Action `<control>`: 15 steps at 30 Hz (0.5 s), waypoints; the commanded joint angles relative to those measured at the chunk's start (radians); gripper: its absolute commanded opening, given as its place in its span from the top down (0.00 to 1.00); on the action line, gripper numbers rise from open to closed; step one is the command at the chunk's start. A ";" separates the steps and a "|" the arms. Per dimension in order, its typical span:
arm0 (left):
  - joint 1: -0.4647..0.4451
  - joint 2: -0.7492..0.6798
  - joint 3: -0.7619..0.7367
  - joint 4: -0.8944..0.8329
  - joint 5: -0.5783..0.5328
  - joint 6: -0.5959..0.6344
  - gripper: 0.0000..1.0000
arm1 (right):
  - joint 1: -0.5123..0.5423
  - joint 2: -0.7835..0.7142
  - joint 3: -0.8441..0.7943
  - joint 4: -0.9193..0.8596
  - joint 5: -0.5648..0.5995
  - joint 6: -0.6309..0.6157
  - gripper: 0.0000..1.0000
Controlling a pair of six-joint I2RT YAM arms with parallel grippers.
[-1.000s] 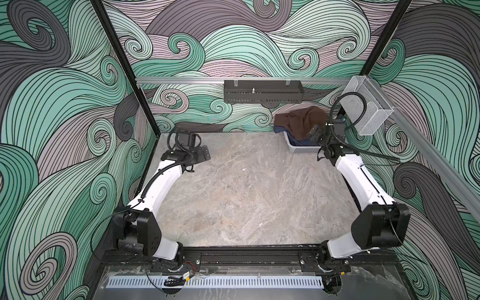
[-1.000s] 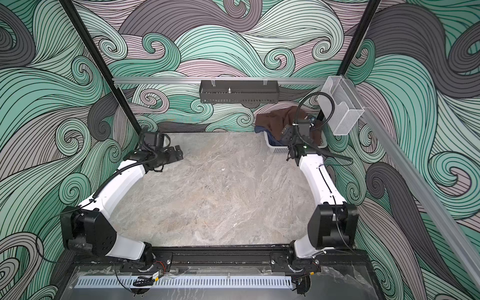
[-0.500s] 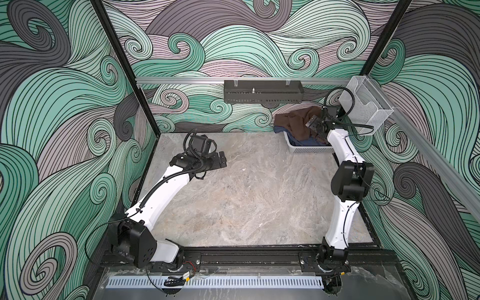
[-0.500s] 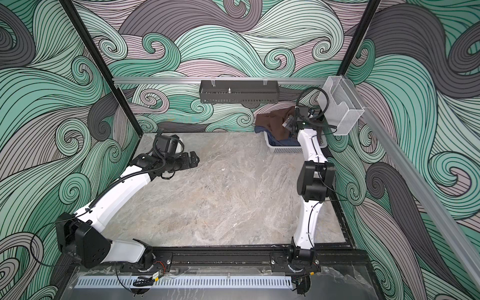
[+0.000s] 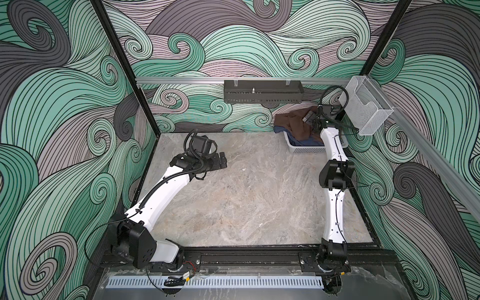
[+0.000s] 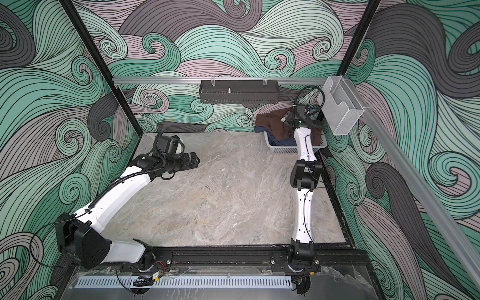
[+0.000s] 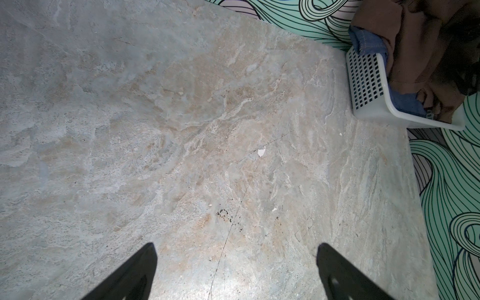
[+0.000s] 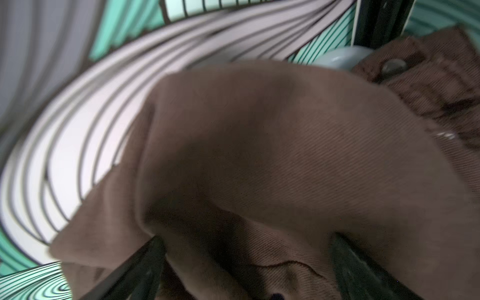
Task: Fold and stack the trousers
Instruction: 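Reach the right gripper into the basket and grasp the brown trousers, then lift the brown trousers out of the basket with the right gripper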
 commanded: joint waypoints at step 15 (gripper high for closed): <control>-0.007 0.022 0.058 -0.124 -0.014 -0.007 0.01 | 0.005 0.191 0.126 0.291 0.028 0.033 0.60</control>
